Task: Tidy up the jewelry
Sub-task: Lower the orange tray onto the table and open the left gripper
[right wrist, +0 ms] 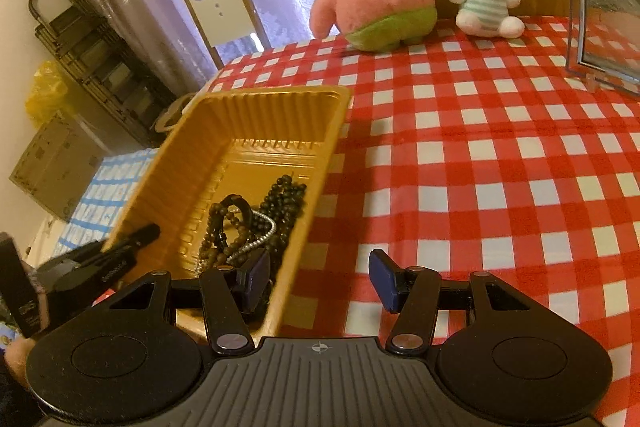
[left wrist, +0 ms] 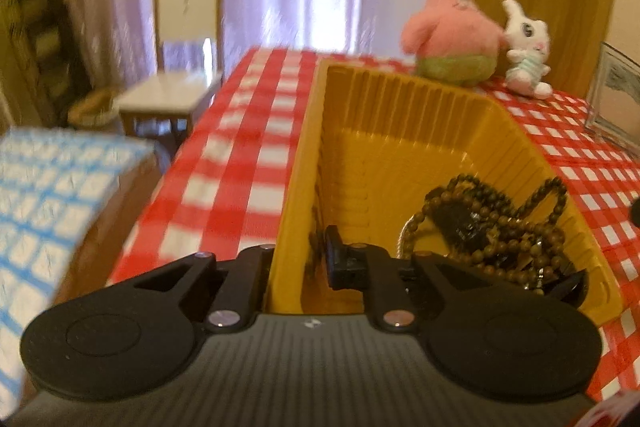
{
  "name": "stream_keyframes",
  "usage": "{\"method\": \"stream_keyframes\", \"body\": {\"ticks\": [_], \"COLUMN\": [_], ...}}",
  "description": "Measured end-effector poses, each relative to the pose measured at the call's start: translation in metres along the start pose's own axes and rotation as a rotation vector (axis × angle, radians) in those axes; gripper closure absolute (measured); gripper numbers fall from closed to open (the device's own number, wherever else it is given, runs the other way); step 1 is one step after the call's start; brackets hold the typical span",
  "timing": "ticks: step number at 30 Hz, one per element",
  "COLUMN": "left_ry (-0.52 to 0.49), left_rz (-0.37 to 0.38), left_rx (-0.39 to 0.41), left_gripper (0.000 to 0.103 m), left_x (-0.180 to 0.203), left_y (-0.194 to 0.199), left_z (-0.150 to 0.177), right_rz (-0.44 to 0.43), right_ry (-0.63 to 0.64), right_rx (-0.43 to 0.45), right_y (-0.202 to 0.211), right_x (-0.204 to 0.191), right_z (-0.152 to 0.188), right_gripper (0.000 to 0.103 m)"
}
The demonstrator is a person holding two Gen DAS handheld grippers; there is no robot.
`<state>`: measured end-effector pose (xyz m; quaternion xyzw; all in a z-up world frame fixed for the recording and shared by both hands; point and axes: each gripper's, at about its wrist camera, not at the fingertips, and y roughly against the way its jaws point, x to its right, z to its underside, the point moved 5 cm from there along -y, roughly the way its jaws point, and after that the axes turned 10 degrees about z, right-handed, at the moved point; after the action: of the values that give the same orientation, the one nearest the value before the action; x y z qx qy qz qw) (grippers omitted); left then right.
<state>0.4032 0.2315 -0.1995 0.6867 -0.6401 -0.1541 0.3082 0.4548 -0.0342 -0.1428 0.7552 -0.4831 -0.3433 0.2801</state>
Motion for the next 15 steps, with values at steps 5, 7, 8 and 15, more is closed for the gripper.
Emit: {"method": "stream_keyframes", "body": {"ticks": [5,7,8,15], "left_ry": [0.027,0.051,0.062,0.100], "left_rz": [-0.009,-0.007,-0.005,-0.019], "left_rx": [-0.005,-0.009,-0.012,-0.023], "left_gripper": [0.087,0.083,0.075,0.054], "left_x": [-0.001,-0.004,-0.007,-0.024], "left_y": [-0.002,-0.002,-0.002,0.014], "left_z": [0.004,0.005,0.005,0.007], "right_rz": [0.009,0.016,0.018,0.041], "right_ry": [0.003,0.002,0.001,-0.025], "right_rx": [-0.007,-0.009,-0.008,0.009], "right_y": [0.003,0.003,0.003,0.007], "right_x": [-0.003,-0.003,-0.004,-0.001], "right_z": [0.005,0.006,0.007,0.010], "right_gripper": [0.048,0.048,0.048,0.048]}}
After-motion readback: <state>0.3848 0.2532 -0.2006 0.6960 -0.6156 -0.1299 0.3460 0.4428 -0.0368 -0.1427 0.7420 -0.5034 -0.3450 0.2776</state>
